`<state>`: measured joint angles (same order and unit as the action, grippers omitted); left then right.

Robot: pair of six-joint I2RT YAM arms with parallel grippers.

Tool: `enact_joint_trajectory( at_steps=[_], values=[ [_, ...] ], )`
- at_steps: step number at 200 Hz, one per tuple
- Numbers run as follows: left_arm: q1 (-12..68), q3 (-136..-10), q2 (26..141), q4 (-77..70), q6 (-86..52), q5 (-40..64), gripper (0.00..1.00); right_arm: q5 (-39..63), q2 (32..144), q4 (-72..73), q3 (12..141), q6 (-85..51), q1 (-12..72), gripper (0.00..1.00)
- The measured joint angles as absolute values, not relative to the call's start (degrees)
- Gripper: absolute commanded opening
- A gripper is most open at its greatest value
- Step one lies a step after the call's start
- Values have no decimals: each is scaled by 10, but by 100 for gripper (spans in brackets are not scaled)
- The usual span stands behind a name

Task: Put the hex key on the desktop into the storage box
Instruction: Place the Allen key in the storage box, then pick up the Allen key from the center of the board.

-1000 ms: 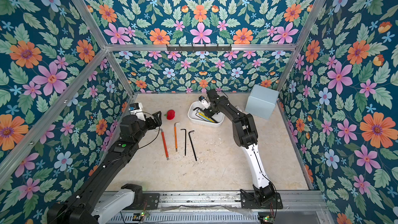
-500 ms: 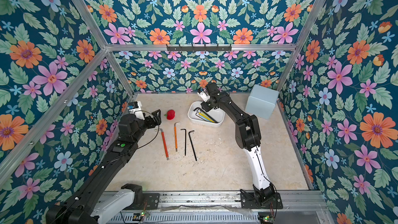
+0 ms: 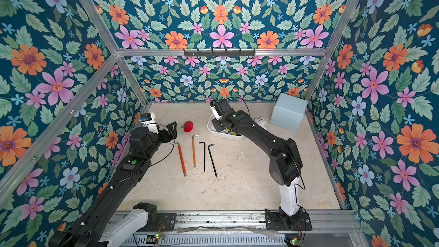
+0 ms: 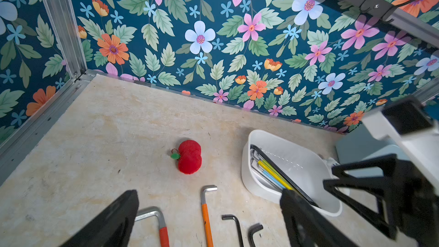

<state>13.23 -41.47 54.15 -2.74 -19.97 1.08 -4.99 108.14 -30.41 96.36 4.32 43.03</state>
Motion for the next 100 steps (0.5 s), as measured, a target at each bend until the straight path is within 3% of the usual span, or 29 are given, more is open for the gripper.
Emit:
enact_joint_trajectory(
  at_steps=[40, 100],
  values=[
    [132, -411, 542, -29, -206, 18, 99, -59, 1006, -266, 826, -53, 481, 52],
    [132, -411, 538, -30, -210, 28, 99, -54, 1054, -257, 765, -182, 521, 52]
  ],
)
